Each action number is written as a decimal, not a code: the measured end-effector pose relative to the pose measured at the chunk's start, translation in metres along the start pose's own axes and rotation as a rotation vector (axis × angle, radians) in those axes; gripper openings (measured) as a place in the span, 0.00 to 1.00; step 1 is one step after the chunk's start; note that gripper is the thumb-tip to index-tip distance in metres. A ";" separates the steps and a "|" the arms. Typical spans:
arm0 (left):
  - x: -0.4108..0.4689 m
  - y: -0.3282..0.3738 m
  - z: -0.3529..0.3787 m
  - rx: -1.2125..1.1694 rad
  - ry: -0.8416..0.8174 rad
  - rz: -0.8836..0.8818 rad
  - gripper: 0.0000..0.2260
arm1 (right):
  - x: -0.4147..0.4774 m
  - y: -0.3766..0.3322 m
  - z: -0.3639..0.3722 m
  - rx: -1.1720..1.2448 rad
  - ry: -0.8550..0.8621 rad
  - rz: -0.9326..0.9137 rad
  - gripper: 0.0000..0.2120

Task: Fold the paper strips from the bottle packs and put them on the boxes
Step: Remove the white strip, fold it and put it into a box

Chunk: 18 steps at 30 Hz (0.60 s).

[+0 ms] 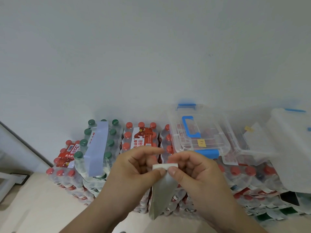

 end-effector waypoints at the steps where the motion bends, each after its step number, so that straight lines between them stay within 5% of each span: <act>1: 0.001 -0.002 0.000 -0.007 -0.008 -0.024 0.15 | 0.000 0.000 0.000 0.007 -0.002 0.006 0.17; 5: 0.002 -0.004 0.001 0.034 -0.042 -0.049 0.07 | 0.000 0.003 0.000 -0.020 0.008 0.041 0.16; 10: 0.002 -0.002 0.002 0.036 0.023 -0.009 0.09 | 0.001 0.004 0.002 -0.005 -0.034 0.076 0.07; 18: -0.001 -0.002 0.006 -0.015 0.003 -0.024 0.06 | 0.001 0.003 -0.004 0.042 0.022 0.028 0.13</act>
Point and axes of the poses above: each hand's wrist, its own x-axis towards the middle knuckle, its own z-axis out of the palm, y = z × x, the point moved 5 cm from there along x, towards the middle knuckle, and after that the axes turned 1 degree about x, right-handed, at the moved point
